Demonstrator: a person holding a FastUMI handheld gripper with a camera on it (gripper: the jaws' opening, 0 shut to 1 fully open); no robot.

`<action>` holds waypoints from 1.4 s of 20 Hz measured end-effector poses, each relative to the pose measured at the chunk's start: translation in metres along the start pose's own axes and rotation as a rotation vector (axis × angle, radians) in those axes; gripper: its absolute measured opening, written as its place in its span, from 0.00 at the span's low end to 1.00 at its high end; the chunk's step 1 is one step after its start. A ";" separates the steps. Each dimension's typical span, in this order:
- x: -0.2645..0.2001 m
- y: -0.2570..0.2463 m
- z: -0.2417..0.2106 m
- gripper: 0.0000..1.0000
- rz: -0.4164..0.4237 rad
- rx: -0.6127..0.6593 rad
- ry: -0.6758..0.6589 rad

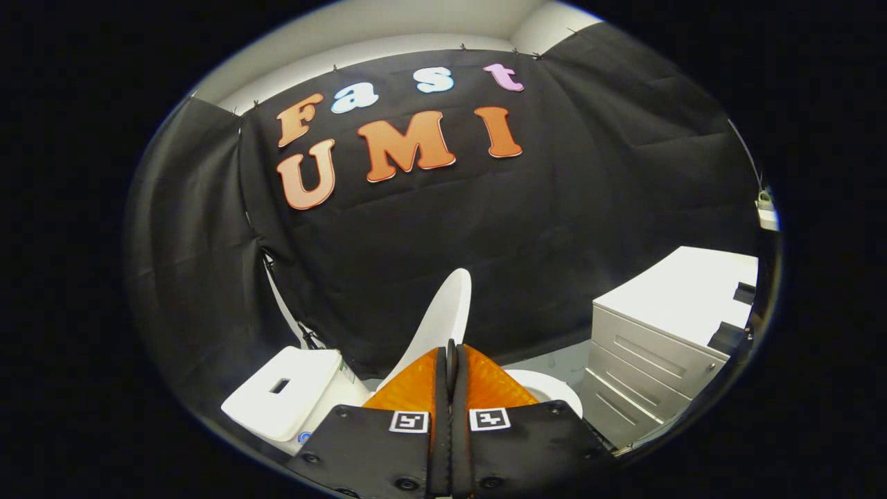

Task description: Open the toilet lid.

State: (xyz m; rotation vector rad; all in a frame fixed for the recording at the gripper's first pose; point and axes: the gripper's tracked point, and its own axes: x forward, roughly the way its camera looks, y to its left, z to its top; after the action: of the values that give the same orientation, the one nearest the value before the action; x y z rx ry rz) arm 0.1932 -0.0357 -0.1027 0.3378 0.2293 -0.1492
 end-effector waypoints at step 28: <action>-0.022 0.272 -0.003 0.08 0.271 -0.269 -0.011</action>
State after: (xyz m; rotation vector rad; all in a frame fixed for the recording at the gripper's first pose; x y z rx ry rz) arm 0.2214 0.2211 -0.0158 0.0983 0.1877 0.1466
